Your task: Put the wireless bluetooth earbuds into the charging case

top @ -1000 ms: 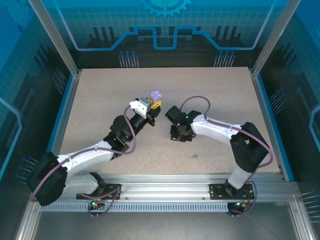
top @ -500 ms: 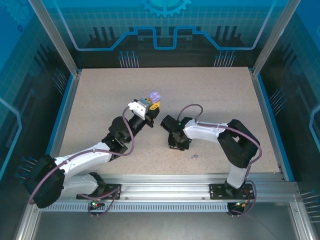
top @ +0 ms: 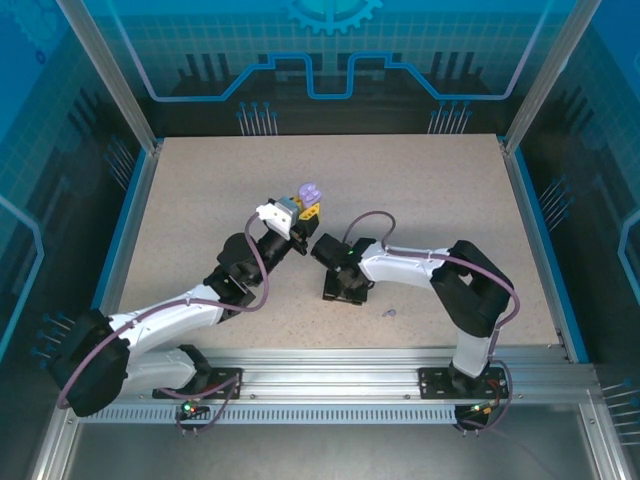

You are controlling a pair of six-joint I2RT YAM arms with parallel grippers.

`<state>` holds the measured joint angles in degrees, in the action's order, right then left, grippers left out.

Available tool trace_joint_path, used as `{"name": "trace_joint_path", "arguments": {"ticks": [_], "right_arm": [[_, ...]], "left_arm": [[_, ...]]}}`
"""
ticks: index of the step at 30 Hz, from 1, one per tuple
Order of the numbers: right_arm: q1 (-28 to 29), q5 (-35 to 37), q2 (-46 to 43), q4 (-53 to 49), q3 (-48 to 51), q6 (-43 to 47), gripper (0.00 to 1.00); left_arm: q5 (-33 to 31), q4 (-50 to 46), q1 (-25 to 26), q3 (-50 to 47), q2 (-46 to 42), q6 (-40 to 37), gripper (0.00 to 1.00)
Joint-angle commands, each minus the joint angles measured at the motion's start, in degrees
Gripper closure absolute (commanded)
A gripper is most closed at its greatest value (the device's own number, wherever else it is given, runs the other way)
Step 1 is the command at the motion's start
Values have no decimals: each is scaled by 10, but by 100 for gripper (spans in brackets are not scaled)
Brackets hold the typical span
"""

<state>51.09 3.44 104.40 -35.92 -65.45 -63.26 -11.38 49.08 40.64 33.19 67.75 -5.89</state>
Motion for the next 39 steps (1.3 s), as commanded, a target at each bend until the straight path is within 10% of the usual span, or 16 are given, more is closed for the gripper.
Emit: {"name": "trace_joint_path", "arguments": {"ticks": [1, 18, 39], "right_arm": [[18, -19, 5, -1, -41, -7, 52], [0, 125, 8, -103, -78, 207, 53], [-3, 73, 76, -79, -90, 278, 66]], "left_arm": [[-14, 2, -3, 8, -16, 2, 100], [-21, 1, -9, 15, -25, -3, 100], [-21, 3, -12, 17, -10, -5, 100]]}}
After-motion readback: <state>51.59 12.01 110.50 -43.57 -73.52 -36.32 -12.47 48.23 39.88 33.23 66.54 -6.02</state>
